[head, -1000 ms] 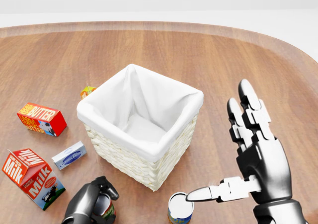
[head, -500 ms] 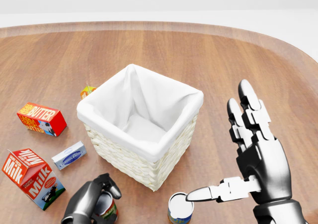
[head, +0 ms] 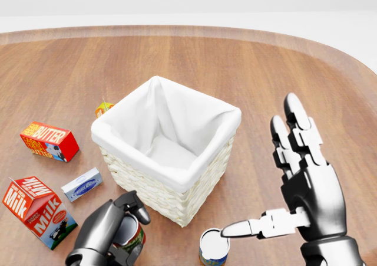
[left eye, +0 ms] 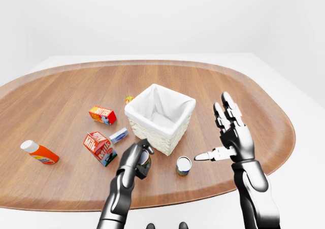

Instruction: Pick up the tomato sauce, and put it in the basket.

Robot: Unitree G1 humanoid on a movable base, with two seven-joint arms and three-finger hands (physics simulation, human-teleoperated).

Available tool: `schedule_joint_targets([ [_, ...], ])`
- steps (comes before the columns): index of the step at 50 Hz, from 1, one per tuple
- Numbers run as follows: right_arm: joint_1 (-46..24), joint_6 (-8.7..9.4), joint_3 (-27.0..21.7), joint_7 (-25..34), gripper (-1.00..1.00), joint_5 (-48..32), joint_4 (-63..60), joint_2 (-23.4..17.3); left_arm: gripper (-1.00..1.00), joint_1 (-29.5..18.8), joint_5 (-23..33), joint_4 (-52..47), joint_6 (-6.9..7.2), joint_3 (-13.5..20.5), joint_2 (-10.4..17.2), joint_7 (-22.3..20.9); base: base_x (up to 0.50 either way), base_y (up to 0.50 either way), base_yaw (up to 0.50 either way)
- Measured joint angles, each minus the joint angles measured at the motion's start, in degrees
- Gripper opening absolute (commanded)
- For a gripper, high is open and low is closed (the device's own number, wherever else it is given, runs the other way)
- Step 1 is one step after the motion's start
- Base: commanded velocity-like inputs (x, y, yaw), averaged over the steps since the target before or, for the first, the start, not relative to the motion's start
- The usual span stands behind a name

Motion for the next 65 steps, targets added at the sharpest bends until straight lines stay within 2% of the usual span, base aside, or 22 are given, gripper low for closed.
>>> schedule_joint_targets([
  [47,-1.16,0.0,-0.55,-0.48,1.0,0.41,0.52,-0.2,-1.0,6.35,7.23,-25.98,0.0,-1.38,0.04,-11.91,0.0,0.0,0.0],
  [65,-1.11,0.0,-0.49,-0.51,1.0,0.32,0.49,-0.19,-1.0,7.68,12.25,-36.39,0.0,-2.28,-0.22,-18.37,0.0,0.0,0.0],
])
